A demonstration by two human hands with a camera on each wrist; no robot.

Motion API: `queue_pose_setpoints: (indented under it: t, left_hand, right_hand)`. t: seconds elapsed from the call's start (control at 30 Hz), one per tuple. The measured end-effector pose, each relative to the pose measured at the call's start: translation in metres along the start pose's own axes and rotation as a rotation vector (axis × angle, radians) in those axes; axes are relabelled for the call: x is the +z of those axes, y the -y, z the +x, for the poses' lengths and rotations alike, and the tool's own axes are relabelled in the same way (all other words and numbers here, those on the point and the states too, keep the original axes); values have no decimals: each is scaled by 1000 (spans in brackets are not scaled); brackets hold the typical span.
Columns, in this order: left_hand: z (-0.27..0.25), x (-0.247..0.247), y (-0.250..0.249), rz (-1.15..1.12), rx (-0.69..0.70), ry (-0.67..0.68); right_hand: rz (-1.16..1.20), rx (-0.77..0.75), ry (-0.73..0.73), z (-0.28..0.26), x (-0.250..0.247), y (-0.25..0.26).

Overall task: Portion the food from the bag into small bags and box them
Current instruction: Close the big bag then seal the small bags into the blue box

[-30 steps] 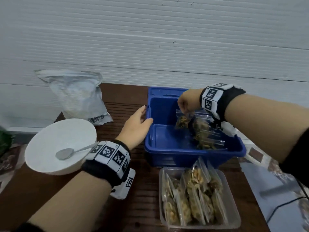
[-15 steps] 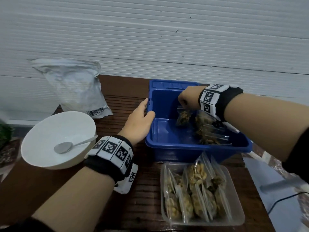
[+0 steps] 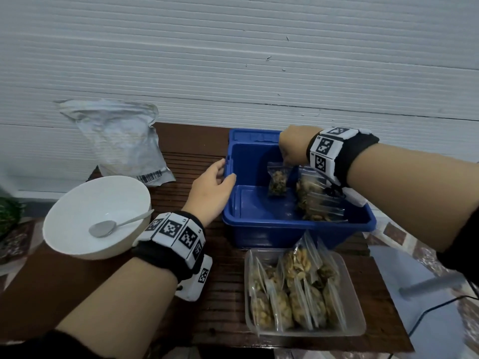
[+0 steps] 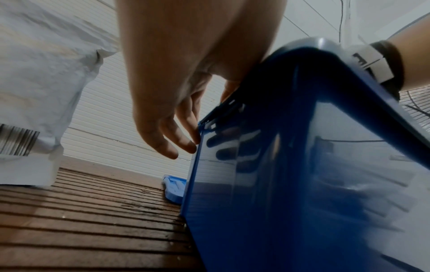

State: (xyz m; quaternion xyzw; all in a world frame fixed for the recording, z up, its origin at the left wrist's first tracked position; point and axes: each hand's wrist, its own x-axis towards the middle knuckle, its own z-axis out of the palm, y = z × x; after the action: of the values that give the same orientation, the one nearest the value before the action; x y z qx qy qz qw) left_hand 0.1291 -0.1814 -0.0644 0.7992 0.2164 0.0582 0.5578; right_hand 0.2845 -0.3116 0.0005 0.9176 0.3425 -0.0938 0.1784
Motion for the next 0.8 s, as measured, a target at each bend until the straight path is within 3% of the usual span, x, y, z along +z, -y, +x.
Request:
queue_pose_setpoints:
  t: [0.33, 0.57, 0.8]
  left_hand:
    - [-41, 6, -12, 96, 40, 5]
    - [-58, 21, 6, 194, 31, 25]
    - [-95, 34, -10, 347, -15, 20]
  right_hand:
    - [560, -14, -186, -97, -11, 7]
    - [690, 172, -249, -180, 47, 29]
    - [804, 361, -336, -212, 107, 50]
